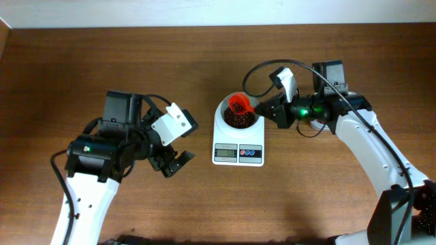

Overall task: Scoop and weigh 50g on scale
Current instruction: 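Return the scoop with the right gripper to the bean tub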

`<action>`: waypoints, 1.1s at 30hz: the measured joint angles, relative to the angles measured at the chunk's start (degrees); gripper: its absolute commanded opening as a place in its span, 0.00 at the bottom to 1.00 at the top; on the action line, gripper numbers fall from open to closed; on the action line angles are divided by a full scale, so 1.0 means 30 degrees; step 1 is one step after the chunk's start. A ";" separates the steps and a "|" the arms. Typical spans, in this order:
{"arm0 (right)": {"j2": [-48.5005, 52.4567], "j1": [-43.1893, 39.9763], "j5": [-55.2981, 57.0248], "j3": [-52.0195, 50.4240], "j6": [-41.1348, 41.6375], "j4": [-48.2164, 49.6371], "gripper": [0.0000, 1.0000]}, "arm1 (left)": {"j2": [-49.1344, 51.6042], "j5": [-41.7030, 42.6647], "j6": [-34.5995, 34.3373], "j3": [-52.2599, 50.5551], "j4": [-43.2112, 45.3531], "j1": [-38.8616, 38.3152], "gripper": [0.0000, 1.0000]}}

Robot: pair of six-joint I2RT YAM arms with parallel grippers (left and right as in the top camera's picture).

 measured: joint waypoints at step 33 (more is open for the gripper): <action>-0.1690 -0.5850 1.6604 0.0641 -0.1180 -0.5741 0.04 | 0.0000 0.0000 0.0000 0.0000 0.0000 0.0000 0.99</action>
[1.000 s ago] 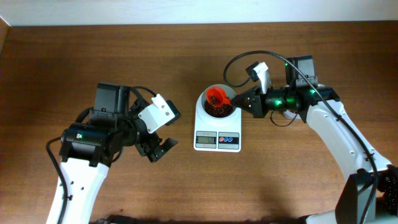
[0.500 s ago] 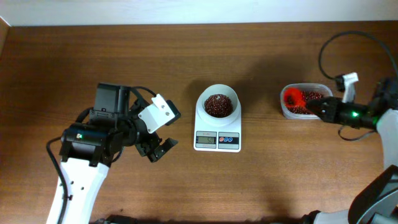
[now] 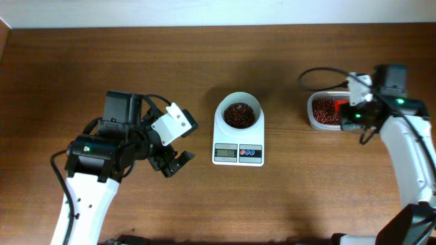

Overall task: Scoop and weigh 50g on scale
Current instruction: 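Return the scoop with the right gripper to the bean tub, then withdraw the right gripper holding the orange scoop toward the lower right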

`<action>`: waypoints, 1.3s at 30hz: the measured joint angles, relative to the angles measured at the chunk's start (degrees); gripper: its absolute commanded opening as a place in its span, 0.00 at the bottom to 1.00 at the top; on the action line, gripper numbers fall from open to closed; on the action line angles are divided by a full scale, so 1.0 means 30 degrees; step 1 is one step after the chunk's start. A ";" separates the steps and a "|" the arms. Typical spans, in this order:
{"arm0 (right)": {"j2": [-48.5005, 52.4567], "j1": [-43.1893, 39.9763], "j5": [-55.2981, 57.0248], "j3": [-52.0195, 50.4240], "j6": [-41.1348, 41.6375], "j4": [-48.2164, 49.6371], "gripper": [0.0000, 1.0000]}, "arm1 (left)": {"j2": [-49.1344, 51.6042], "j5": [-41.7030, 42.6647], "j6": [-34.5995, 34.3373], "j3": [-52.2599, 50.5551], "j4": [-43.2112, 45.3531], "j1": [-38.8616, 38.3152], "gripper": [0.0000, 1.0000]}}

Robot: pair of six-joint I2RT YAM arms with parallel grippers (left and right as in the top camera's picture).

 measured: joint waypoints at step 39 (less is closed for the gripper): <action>-2.2265 0.0299 -1.1941 -1.0761 0.9624 -0.7315 0.04 | 0.0022 0.0000 0.0000 0.0022 -0.0007 0.0000 0.99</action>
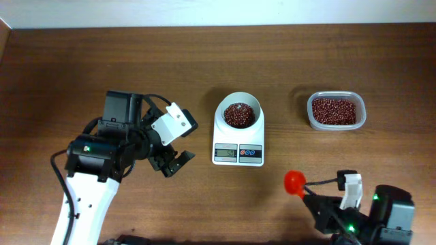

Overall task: Scoop and weigh 50g on scale
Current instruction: 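Withdraw the right gripper holding the orange scoop toward the lower right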

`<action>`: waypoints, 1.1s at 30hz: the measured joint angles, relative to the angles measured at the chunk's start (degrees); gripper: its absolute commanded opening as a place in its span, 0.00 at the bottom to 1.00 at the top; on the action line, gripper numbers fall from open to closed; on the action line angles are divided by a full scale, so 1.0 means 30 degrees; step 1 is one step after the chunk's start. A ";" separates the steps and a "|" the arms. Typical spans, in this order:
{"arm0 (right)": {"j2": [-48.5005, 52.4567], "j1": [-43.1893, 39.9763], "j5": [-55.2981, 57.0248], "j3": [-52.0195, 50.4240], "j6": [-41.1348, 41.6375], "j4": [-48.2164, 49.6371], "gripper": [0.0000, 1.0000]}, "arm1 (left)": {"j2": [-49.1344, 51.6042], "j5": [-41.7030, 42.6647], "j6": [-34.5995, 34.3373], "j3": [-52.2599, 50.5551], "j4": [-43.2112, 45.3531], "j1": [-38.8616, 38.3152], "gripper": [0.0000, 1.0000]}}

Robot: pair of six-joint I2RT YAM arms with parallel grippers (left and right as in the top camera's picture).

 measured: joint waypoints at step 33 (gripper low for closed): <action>-0.0335 0.0000 0.6368 -0.9107 1.0601 1.2750 0.19 | 0.0007 0.0000 0.0000 0.0000 0.0015 0.0000 0.99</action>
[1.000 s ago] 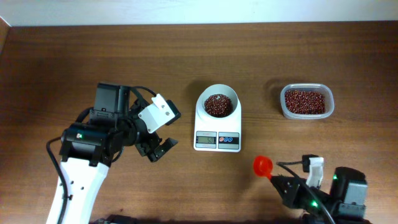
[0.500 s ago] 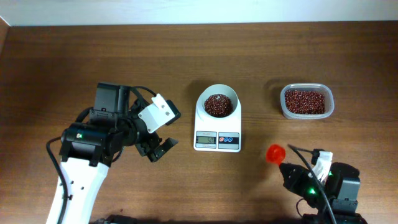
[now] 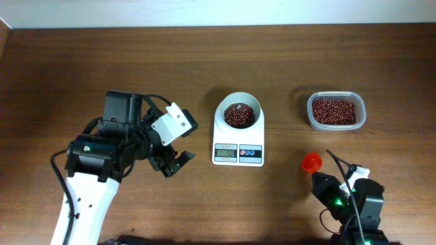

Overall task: Scoop and weigh 50g on scale
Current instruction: 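Withdraw the right gripper holding the orange scoop toward the lower right, then lower the orange scoop onto the table and open the right gripper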

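Observation:
A white digital scale [image 3: 238, 154] sits mid-table with a white bowl [image 3: 238, 113] of dark red beans on its platform. To the right, a clear tub [image 3: 334, 111] holds more red beans. The red scoop [image 3: 311, 161] hangs low near the front right, and my right gripper [image 3: 319, 175] is shut on its hidden handle, well clear of both tub and scale. My left gripper [image 3: 174, 163] stands open and empty to the left of the scale.
The brown wooden table [image 3: 82, 61] runs to a pale wall at the back. My left arm's white body [image 3: 88, 190] fills the front left. My right arm [image 3: 351, 211] rises at the front right edge.
My right arm has shifted at the front edge, and the red scoop now sits slightly farther right and farther back. The left arm, scale, bowl and tub are unchanged.
First my right gripper held the red scoop over the bowl on the scale. Then the scoop was at the bean tub on the right. After that the arm was back at the front edge with the scoop, and it remains there now. The left arm never moved.

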`<action>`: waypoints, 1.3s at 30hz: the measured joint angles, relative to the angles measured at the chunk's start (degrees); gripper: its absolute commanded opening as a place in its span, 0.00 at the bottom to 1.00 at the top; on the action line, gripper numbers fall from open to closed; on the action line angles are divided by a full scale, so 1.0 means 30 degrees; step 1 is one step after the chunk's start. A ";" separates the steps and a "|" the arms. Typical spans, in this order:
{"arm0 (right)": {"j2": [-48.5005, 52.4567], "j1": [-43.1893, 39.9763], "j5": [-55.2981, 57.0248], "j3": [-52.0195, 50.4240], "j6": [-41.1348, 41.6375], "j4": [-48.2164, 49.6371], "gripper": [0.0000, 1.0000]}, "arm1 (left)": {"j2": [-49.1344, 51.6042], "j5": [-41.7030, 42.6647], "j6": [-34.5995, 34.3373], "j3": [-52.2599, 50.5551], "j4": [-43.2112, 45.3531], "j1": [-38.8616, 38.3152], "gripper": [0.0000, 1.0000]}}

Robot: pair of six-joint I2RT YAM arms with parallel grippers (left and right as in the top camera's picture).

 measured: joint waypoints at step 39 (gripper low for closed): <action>0.0000 0.0000 0.2958 -0.0015 0.0379 -0.0066 0.88 | 0.0000 0.0000 0.0000 0.0000 -0.0015 0.0000 0.99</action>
